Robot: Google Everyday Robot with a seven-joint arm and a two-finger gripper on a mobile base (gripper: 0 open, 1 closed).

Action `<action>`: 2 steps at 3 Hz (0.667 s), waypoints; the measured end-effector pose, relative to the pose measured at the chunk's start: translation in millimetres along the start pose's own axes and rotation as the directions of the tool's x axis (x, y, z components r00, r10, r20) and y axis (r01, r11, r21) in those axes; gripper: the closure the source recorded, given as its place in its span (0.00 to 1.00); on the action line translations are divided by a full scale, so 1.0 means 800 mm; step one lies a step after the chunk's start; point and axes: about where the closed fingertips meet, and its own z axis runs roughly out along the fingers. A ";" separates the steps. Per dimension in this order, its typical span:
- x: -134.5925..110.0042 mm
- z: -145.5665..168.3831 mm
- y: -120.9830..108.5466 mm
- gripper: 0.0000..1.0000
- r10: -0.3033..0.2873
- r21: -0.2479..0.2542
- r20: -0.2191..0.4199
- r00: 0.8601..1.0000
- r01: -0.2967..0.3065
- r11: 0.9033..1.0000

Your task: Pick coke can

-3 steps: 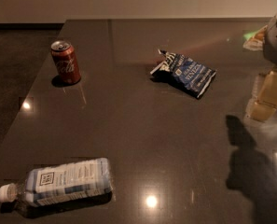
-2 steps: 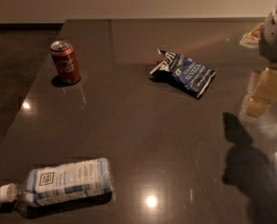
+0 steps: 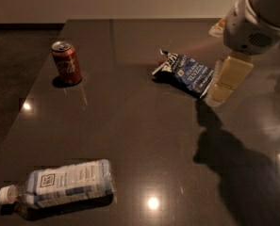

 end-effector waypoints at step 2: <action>-0.086 0.043 -0.033 0.00 -0.027 -0.013 0.108 0.994 0.029 1.000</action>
Offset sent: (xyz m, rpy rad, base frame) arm 0.0735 0.1178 -0.0089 0.1657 -0.0058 0.0955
